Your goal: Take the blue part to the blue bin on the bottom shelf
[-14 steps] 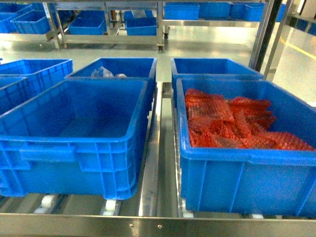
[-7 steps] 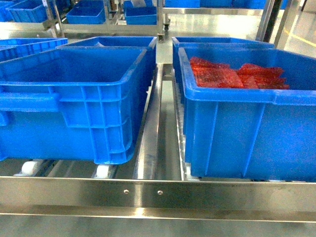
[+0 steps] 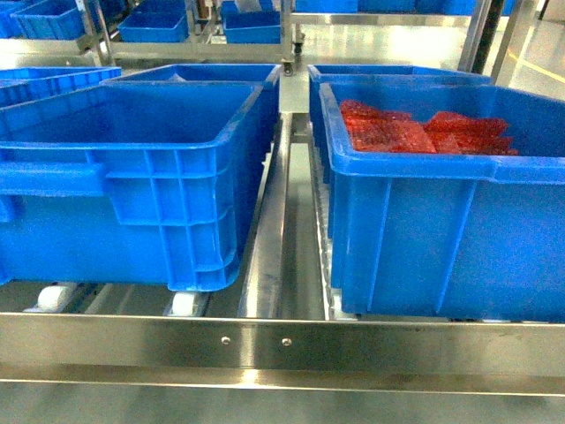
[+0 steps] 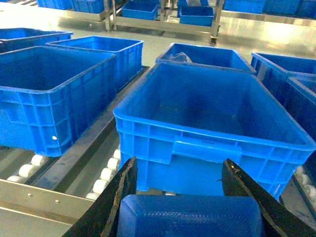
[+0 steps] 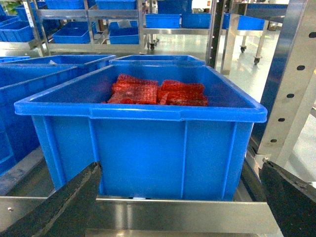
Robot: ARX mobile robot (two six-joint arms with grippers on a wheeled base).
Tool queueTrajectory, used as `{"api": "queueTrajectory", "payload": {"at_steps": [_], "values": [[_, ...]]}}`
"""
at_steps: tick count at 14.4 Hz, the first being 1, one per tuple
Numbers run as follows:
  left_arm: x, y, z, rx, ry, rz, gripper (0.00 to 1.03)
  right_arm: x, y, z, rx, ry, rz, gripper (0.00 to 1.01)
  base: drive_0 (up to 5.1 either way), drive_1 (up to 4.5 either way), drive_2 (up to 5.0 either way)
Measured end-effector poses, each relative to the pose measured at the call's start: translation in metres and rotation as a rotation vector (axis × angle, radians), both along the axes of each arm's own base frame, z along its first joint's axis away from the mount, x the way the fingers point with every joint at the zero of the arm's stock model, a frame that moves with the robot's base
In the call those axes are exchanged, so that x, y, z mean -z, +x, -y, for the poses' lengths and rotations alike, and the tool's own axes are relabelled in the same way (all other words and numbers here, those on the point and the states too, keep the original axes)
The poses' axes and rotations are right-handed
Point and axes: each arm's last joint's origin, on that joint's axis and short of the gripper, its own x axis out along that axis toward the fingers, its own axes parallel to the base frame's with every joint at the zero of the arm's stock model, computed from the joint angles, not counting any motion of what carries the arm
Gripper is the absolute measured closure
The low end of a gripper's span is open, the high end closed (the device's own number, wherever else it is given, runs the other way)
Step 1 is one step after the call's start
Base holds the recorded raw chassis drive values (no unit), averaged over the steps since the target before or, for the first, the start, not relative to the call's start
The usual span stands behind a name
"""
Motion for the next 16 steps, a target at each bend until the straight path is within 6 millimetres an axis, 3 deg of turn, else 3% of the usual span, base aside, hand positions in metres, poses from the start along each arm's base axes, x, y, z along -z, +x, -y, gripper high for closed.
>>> {"api": "queueTrajectory", "payload": {"at_steps": [2,16], "values": [[0.0000,0.0000,0.0000,0.000,0.000,0.000,0.60,0.0000,0.0000,0.0000,0.000,0.000,0.000,0.03,0.0,0.00,0.0],[-0.0006,0.0000,0.0000,0.001,0.000,0.006,0.60,0.0001,0.0000,0.0000,0.000,0.000,-0.002,0.03,0.0,4.07,-4.0]]}}
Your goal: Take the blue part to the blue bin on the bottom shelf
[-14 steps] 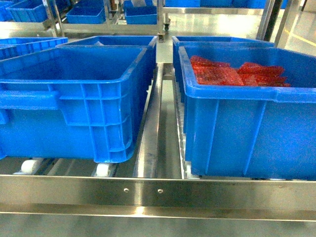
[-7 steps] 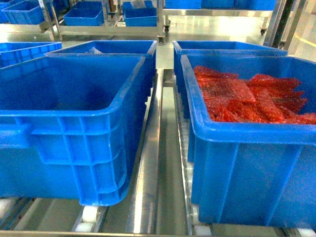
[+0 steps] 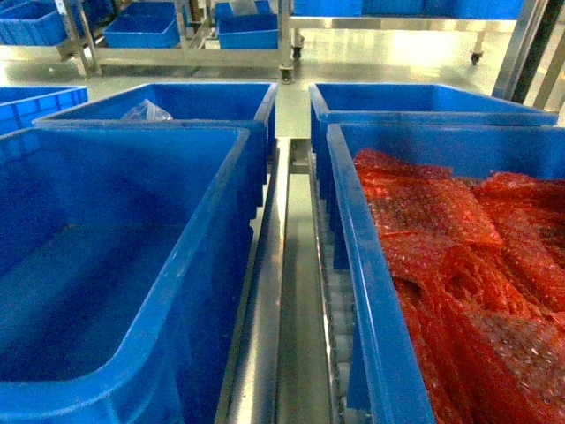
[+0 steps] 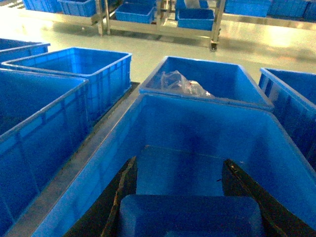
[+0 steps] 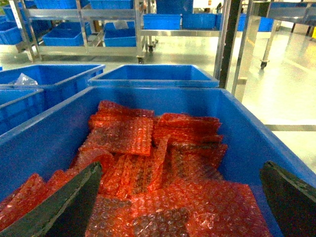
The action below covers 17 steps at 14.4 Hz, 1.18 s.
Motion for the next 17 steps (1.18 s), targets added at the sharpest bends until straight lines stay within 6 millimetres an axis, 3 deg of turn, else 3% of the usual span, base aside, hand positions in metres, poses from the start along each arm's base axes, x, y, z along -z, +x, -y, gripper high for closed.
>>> {"api": "queueTrajectory", "payload": {"at_steps": [17], "values": [[0.0007,0.0003,0.0000,-0.001,0.000,-0.006,0.60,-0.0002,0.0000,0.0000,0.000,0.000,0.002,0.03,0.0,0.00,0.0]]}}
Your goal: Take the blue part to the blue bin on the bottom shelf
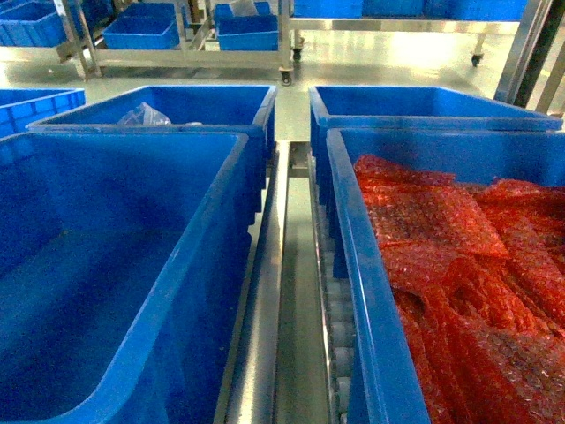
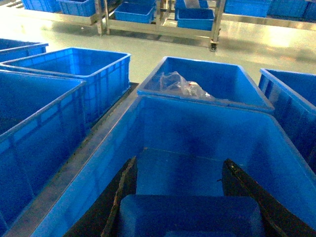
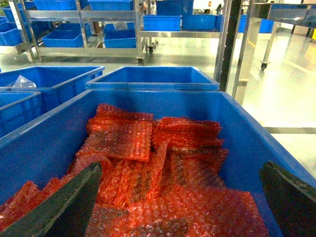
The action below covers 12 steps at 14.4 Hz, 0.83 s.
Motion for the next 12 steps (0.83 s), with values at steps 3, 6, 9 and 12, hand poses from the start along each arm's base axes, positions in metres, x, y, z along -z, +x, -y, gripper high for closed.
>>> {"api": "queueTrajectory", "payload": {"at_steps": [3,6,9,12], "values": [[0.0000,0.0000,0.0000,0.000,0.000,0.000,0.60,0.0000,0.0000,0.0000,0.000,0.000,0.000,0.03,0.0,0.00,0.0],[0.0000,0.0000,0.0000,0.000,0.000,0.000,0.60,0.0000,0.0000,0.0000,0.000,0.000,0.000,0.03,0.0,0.00,0.0],[0.0000,0.0000,0.0000,0.000,0.000,0.000,0.60,0.0000,0.0000,0.0000,0.000,0.000,0.000,0.03,0.0,0.00,0.0],[0.0000,0.0000,0.0000,0.000,0.000,0.000,0.60,0.0000,0.0000,0.0000,0.000,0.000,0.000,0.03,0.0,0.00,0.0]]}}
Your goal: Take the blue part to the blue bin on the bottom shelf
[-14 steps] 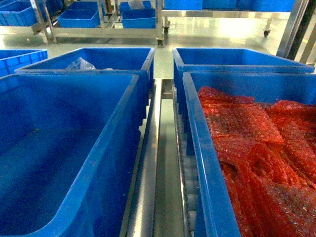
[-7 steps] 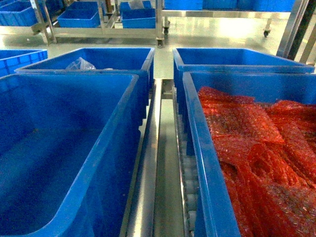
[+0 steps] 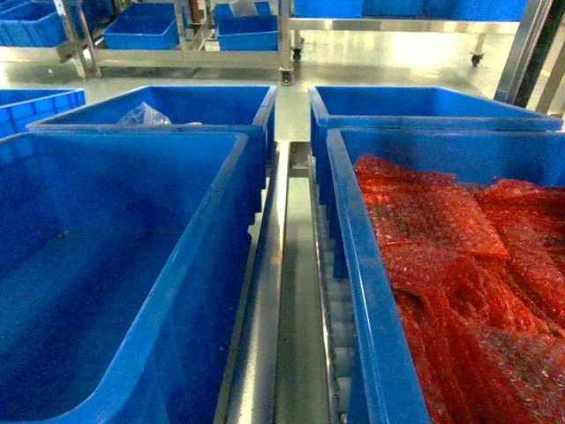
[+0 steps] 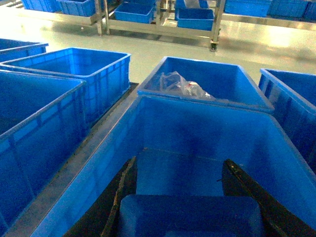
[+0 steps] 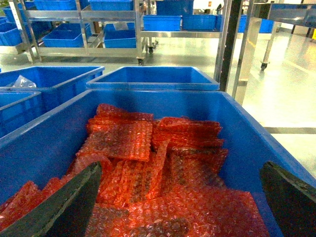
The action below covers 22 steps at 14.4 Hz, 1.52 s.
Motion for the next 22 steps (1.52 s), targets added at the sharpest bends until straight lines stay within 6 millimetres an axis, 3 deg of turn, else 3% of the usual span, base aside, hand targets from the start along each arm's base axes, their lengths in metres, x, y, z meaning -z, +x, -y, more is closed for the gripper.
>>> {"api": "queueTrajectory", "payload": {"at_steps": [16,22], "values": [[0.000,0.002,0.007,-0.048,0.043,0.029,0.60,0.000,0.000,0.000,0.000,0.000,0.000,0.03,0.0,0.00,0.0],[0.008,0.018,0.012,-0.030,0.038,-0.022,0.60,0.000,0.000,0.000,0.000,0.000,0.000,0.03,0.0,0.00,0.0]]}}
